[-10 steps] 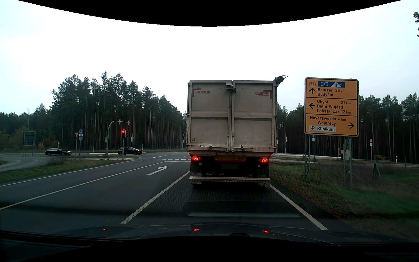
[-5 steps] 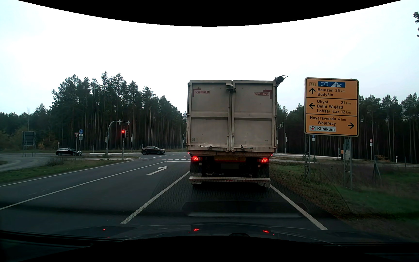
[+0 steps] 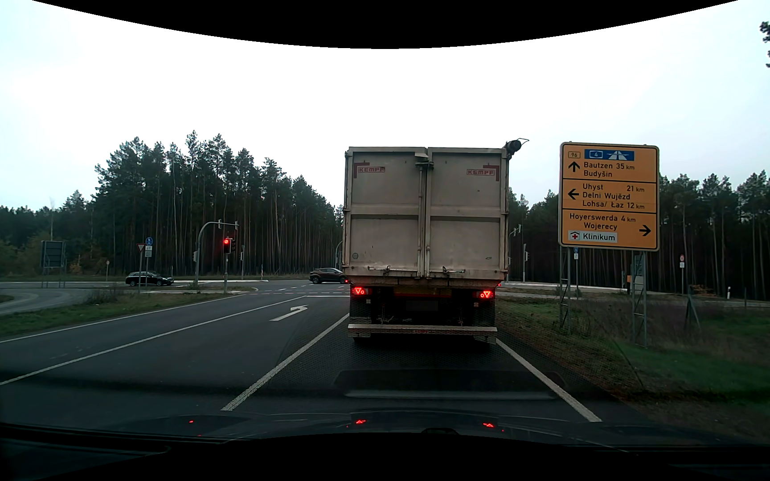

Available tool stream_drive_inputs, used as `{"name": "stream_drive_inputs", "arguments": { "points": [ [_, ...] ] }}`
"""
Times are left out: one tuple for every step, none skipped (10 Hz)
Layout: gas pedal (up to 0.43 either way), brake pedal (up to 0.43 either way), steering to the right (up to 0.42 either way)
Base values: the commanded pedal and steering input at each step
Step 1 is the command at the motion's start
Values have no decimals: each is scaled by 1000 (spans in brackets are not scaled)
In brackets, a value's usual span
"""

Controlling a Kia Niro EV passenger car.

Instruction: Follow the waypoints while adhering to traffic rules and regulations

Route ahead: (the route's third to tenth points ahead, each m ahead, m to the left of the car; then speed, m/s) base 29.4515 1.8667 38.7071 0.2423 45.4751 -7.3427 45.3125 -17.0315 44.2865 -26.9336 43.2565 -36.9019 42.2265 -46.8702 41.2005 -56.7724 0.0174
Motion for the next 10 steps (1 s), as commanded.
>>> {"name": "stream_drive_inputs", "arguments": {
  "points": [
    [0,335,2],
    [0,384,2],
    [0,402,2],
    [0,421,2],
    [0,427,2],
    [0,427,2],
    [0,427,2],
    [0,433,2],
    [0,439,2],
    [0,439,2]
  ]
}}
